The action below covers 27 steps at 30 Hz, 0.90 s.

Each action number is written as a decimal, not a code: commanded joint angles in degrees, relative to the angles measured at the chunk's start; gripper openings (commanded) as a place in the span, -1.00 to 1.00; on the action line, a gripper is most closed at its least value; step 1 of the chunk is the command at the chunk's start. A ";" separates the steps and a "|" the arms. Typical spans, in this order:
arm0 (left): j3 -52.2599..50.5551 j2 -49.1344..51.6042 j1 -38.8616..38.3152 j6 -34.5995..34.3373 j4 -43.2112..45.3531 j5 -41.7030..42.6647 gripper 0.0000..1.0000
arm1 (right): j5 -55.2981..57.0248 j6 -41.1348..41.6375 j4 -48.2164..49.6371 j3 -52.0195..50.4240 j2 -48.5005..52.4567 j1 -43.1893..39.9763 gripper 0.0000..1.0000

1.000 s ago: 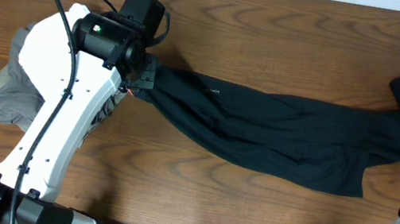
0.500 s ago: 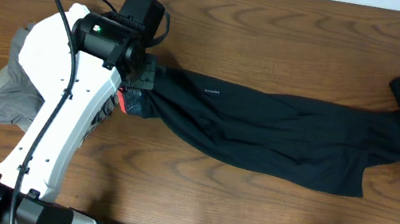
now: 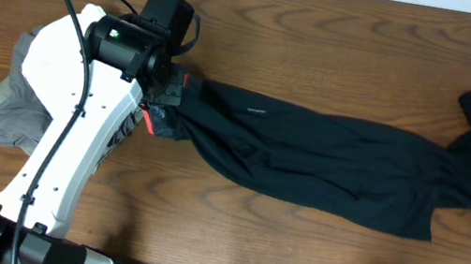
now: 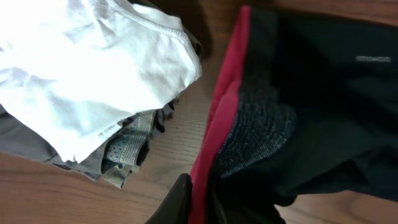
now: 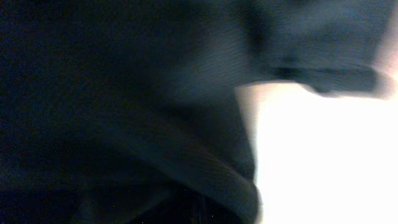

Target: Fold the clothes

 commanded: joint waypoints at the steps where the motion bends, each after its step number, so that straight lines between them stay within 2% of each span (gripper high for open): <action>1: 0.85 -0.11 0.46 0.57 -0.17 -1.09 -0.77 | 6.56 0.81 -2.67 6.54 -0.52 -5.81 -0.97; 4: 0.85 -0.11 0.46 0.57 -0.15 -1.09 -0.77 | 4.07 0.59 -5.60 13.40 -2.01 -8.72 -0.97; 9: 0.85 -0.11 0.46 0.57 0.22 -1.09 -0.76 | -6.40 0.57 -9.70 22.93 -2.71 -10.56 -0.97; 12: 0.85 -0.11 0.46 0.57 0.33 -1.09 -0.74 | -14.82 -1.36 -12.79 25.59 -2.71 -9.62 -0.86; 13: 0.85 -0.11 0.46 0.57 0.44 -1.09 -0.67 | -17.31 -1.64 -13.66 25.70 -2.71 -9.03 -0.79; 14: 0.85 -0.11 0.44 0.57 0.46 -1.07 -0.66 | -19.19 -2.23 -14.69 25.70 -2.71 -8.48 -0.65; 15: 0.92 -0.15 0.39 0.59 0.46 -1.09 -0.56 | -20.13 -2.51 -16.26 25.62 -2.71 -7.78 -0.49; 17: 1.62 -0.17 0.28 0.61 0.17 -1.09 -0.46 | -20.13 -3.76 -19.56 25.29 -2.71 -5.97 -0.31; 22: 7.04 -0.50 0.28 0.79 -0.94 0.52 -0.20 | -19.85 -8.41 -26.69 24.24 -2.69 1.11 0.27; 27: 10.80 -0.96 0.09 1.38 -0.83 10.21 -0.03 | -19.87 -9.70 -29.09 19.52 -2.69 10.29 0.43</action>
